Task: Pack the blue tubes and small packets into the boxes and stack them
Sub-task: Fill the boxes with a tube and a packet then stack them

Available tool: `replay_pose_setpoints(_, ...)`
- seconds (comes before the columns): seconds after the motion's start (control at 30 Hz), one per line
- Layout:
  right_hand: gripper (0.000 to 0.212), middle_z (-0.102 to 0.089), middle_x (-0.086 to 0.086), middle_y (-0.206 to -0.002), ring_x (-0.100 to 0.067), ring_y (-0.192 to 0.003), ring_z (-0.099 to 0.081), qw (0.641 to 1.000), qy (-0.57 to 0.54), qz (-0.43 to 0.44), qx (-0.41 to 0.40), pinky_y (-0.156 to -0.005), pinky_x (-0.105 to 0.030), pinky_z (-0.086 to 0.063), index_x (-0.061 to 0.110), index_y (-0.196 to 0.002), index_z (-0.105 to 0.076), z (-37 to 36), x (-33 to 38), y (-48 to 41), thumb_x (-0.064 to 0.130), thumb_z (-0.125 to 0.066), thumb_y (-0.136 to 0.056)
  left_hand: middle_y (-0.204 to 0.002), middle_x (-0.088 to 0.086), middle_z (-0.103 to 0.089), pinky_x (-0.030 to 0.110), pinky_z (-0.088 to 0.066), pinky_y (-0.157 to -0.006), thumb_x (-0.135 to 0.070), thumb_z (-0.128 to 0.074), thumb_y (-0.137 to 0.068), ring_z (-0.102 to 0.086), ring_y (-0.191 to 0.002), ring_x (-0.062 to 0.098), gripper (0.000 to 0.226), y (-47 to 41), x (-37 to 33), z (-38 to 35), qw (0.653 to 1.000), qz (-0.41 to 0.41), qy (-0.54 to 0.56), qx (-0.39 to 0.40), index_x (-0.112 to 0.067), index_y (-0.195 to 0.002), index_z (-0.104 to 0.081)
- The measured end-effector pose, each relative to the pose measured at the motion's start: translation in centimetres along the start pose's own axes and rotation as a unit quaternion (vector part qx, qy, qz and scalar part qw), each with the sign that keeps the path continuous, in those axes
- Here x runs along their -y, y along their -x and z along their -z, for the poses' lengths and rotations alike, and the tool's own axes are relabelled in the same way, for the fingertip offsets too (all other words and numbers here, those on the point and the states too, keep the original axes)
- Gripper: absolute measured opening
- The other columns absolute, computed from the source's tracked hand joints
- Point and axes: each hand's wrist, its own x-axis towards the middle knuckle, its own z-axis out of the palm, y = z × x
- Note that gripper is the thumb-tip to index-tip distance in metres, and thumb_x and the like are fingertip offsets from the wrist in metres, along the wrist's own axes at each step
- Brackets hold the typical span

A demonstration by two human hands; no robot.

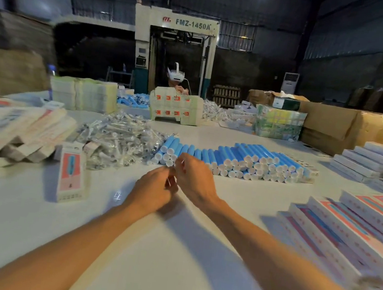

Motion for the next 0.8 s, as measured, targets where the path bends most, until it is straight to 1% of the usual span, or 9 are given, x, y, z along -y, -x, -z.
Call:
replay_pose_setpoints(0.07, 0.019, -0.064, -0.002, -0.083, -0.029, -0.077, -0.058, 0.999, -0.038, -0.018, 0.000, -0.064, -0.042, -0.046, 0.015, -0.091, -0.055, -2.4, -0.5, 0.1, 0.026, -0.046, -0.104, -0.103, -0.005, -0.070, 0.039, -0.051, -0.078, -0.018, -0.066, -0.092, -0.065, -0.096, 0.026, 0.012, 0.1, 0.2, 0.3, 0.999, 0.025, -0.041, -0.008, -0.024, -0.103, -0.065)
replay_pose_setpoints(0.2, 0.014, -0.069, -0.001, -0.089, -0.025, -0.080, -0.061, 0.995, -0.092, -0.024, -0.005, -0.069, -0.042, -0.051, 0.020, -0.102, -0.062, -4.2, -2.1, -0.3, 0.026, -0.049, -0.104, -0.108, -0.010, -0.071, 0.037, -0.053, -0.082, -0.026, -0.065, -0.094, -0.066, -0.100, 0.020, 0.016, 0.0, 0.2, 1.0, 0.995, 0.035, -0.083, -0.047, -0.031, -0.109, -0.065)
replay_pose_setpoints(0.27, 0.013, -0.071, 0.000, -0.093, -0.024, -0.084, -0.063, 0.995, -0.096, -0.014, 0.007, -0.073, -0.043, -0.053, 0.019, -0.103, -0.065, -4.6, -2.7, -0.4, 0.023, -0.052, -0.103, -0.112, -0.006, -0.070, 0.037, -0.051, -0.086, -0.030, -0.061, -0.097, -0.066, -0.104, 0.022, 0.018, -0.4, 0.4, 1.7, 0.984, 0.015, -0.151, -0.089, -0.029, -0.115, -0.061)
replay_pose_setpoints(0.33, 0.013, -0.072, 0.002, -0.095, -0.023, -0.087, -0.064, 0.990, -0.136, -0.026, 0.005, -0.077, -0.042, -0.053, 0.017, -0.102, -0.067, -4.7, -3.2, -0.4, 0.018, -0.054, -0.101, -0.123, 0.001, -0.067, 0.040, -0.048, -0.094, -0.039, -0.055, -0.101, -0.063, -0.113, 0.026, 0.031, -1.0, 1.1, 3.2, 0.961, 0.019, -0.249, -0.121, -0.024, -0.127, -0.057)
replay_pose_setpoints(0.47, 0.016, -0.068, 0.005, -0.083, -0.020, -0.080, -0.064, 0.976, -0.212, -0.054, 0.015, -0.075, -0.041, -0.054, 0.017, -0.098, -0.069, -4.7, -3.8, -0.7, 0.012, -0.054, -0.098, -0.154, 0.021, -0.045, 0.053, -0.041, -0.110, -0.054, -0.049, -0.105, -0.046, -0.137, 0.042, 0.069, -2.7, 4.9, 8.5, 0.894, 0.204, -0.390, -0.084, -0.009, -0.155, -0.033)
replay_pose_setpoints(0.57, 0.017, -0.068, 0.005, -0.083, -0.020, -0.081, -0.064, 0.973, -0.222, -0.053, 0.018, -0.075, -0.042, -0.055, 0.017, -0.099, -0.069, -4.9, -3.9, -0.8, 0.012, -0.054, -0.097, -0.157, 0.024, -0.033, 0.055, -0.038, -0.113, -0.071, -0.058, -0.096, -0.036, -0.143, 0.044, 0.095, -2.9, 8.2, 11.8, 0.872, 0.336, -0.356, -0.016, -0.008, -0.157, -0.021)
replay_pose_setpoints(0.63, 0.018, -0.068, 0.005, -0.084, -0.019, -0.081, -0.064, 0.975, -0.215, -0.046, 0.023, -0.074, -0.041, -0.055, 0.018, -0.100, -0.069, -5.0, -3.8, -0.9, 0.011, -0.052, -0.097, -0.156, 0.026, -0.032, 0.051, -0.040, -0.112, -0.074, -0.067, -0.089, -0.037, -0.143, 0.044, 0.111, -2.3, 10.2, 12.9, 0.867, 0.372, -0.331, 0.020, -0.010, -0.160, -0.011)
replay_pose_setpoints(0.73, 0.021, -0.068, 0.007, -0.084, -0.016, -0.079, -0.064, 0.980, -0.196, -0.033, 0.030, -0.072, -0.036, -0.054, 0.022, -0.100, -0.068, -5.3, -3.8, -0.9, 0.011, -0.050, -0.097, -0.158, 0.026, -0.040, 0.047, -0.047, -0.110, -0.050, -0.081, -0.090, -0.047, -0.140, 0.042, 0.127, -1.8, 11.9, 13.7, 0.884, 0.378, -0.271, 0.043, -0.008, -0.164, 0.014)
replay_pose_setpoints(0.8, 0.021, -0.068, 0.008, -0.084, -0.017, -0.079, -0.064, 0.981, -0.192, -0.033, 0.028, -0.072, -0.036, -0.054, 0.023, -0.101, -0.068, -5.3, -3.8, -0.9, 0.012, -0.050, -0.097, -0.152, 0.024, -0.051, 0.044, -0.051, -0.102, -0.039, -0.081, -0.092, -0.056, -0.132, 0.041, 0.128, -1.9, 11.7, 14.0, 0.897, 0.373, -0.237, 0.030, -0.005, -0.162, 0.021)
